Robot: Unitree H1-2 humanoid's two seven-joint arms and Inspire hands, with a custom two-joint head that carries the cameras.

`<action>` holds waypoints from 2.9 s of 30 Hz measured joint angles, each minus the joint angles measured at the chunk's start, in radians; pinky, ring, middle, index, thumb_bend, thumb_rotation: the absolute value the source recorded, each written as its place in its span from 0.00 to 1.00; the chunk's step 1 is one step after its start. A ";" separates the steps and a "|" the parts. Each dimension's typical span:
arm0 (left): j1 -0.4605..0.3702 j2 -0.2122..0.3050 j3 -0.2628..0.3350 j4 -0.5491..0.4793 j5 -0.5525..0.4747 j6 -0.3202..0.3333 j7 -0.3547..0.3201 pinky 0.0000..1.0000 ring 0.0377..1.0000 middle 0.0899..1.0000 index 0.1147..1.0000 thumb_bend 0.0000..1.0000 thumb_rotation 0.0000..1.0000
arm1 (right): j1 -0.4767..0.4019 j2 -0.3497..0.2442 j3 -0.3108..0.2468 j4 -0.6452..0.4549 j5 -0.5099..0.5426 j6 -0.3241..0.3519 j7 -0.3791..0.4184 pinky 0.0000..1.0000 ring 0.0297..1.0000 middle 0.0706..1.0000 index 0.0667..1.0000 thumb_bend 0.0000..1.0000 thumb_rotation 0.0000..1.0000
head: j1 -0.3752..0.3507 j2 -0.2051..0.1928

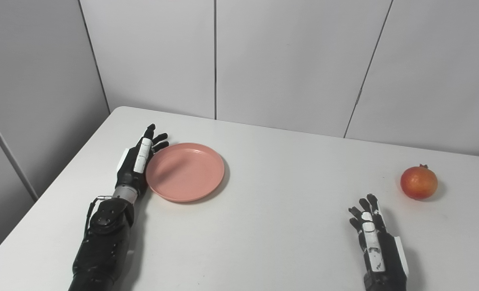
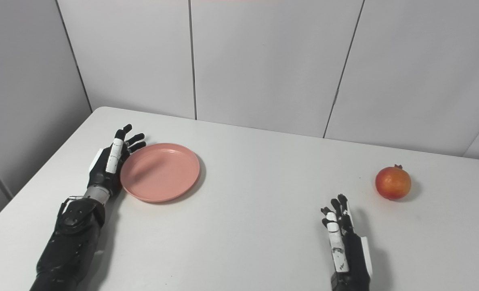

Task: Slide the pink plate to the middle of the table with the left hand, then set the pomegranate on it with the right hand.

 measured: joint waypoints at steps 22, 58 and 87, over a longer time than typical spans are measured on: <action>0.006 -0.017 -0.012 -0.049 -0.022 0.073 -0.036 0.85 0.86 0.86 0.97 1.00 0.93 | 0.000 0.050 0.019 -0.003 -0.073 0.013 -0.048 0.89 0.90 0.95 0.97 0.62 0.85 | -0.170 0.063; -0.010 -0.127 -0.083 -0.076 0.008 0.097 0.009 0.79 0.81 0.81 0.92 1.00 0.92 | -0.001 0.081 0.051 -0.003 -0.123 0.023 -0.079 0.87 0.89 0.95 0.97 0.61 0.87 | -0.233 0.061; 0.005 -0.194 -0.088 -0.119 0.022 0.091 0.035 0.76 0.79 0.77 0.91 1.00 0.93 | -0.001 0.126 0.071 0.002 -0.165 0.038 -0.115 0.87 0.87 0.93 0.97 0.60 0.85 | -0.353 0.055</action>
